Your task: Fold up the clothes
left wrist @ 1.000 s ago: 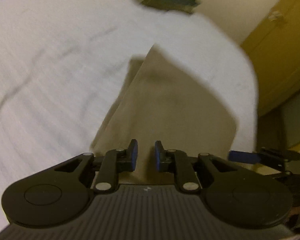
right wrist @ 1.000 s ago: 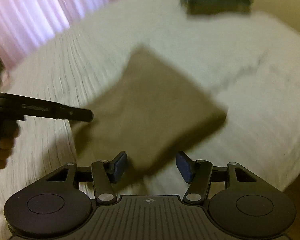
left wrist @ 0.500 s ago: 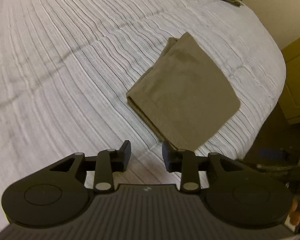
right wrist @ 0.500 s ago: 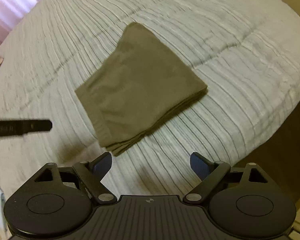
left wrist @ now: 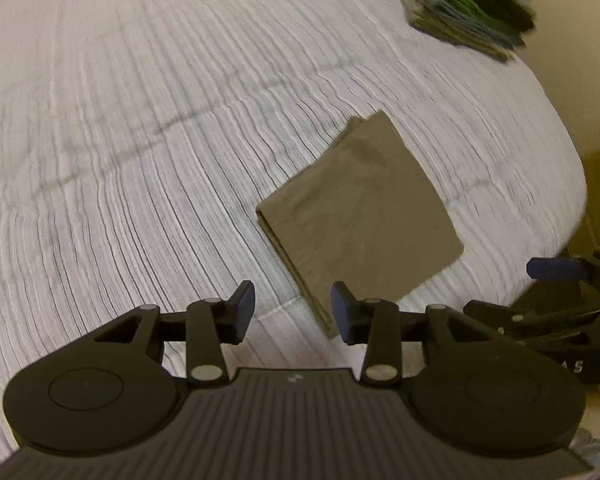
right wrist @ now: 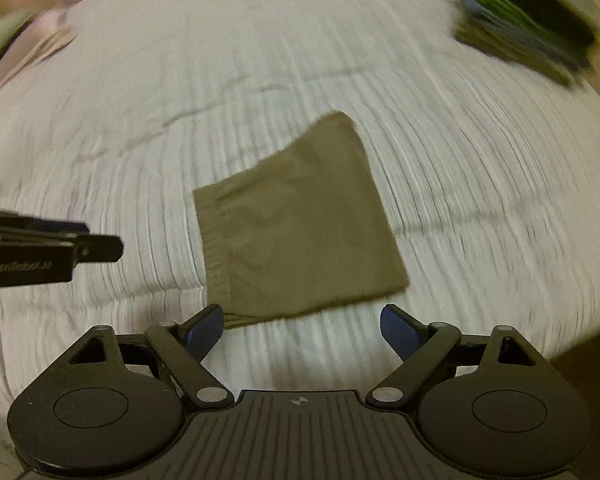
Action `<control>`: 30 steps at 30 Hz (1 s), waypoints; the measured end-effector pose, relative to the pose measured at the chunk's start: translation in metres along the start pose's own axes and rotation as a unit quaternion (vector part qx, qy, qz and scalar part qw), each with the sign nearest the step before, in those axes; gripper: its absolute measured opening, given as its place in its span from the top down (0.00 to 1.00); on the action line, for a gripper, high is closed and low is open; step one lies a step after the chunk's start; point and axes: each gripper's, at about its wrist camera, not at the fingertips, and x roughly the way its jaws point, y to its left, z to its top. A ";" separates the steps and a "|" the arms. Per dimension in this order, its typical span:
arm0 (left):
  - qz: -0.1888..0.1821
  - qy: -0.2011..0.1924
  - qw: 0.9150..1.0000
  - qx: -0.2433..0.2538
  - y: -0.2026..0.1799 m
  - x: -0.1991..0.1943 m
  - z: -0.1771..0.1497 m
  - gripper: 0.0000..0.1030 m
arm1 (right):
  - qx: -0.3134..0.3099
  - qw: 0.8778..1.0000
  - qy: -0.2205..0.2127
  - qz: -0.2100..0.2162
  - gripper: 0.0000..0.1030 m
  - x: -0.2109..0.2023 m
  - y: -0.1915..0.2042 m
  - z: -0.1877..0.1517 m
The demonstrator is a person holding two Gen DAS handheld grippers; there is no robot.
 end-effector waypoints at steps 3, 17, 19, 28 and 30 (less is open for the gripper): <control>0.028 -0.007 0.998 -0.061 -0.014 0.003 -0.005 0.65 | -0.065 0.998 0.000 0.013 0.14 0.003 -0.022 0.012; 0.104 -0.026 0.949 -0.295 -0.101 -0.004 -0.069 0.63 | -0.218 0.972 0.033 0.086 0.14 0.014 -0.102 0.010; 0.110 -0.030 0.944 -0.309 -0.104 -0.006 -0.076 0.62 | -0.228 0.969 0.036 0.092 0.14 0.017 -0.105 0.009; 0.078 -0.068 0.934 -0.342 -0.077 0.002 -0.084 0.42 | -0.162 0.974 0.027 0.155 0.14 0.040 -0.144 0.017; 0.064 -0.072 0.937 -0.337 -0.066 0.012 -0.081 0.42 | -0.125 0.978 0.020 0.168 0.14 0.046 -0.162 0.021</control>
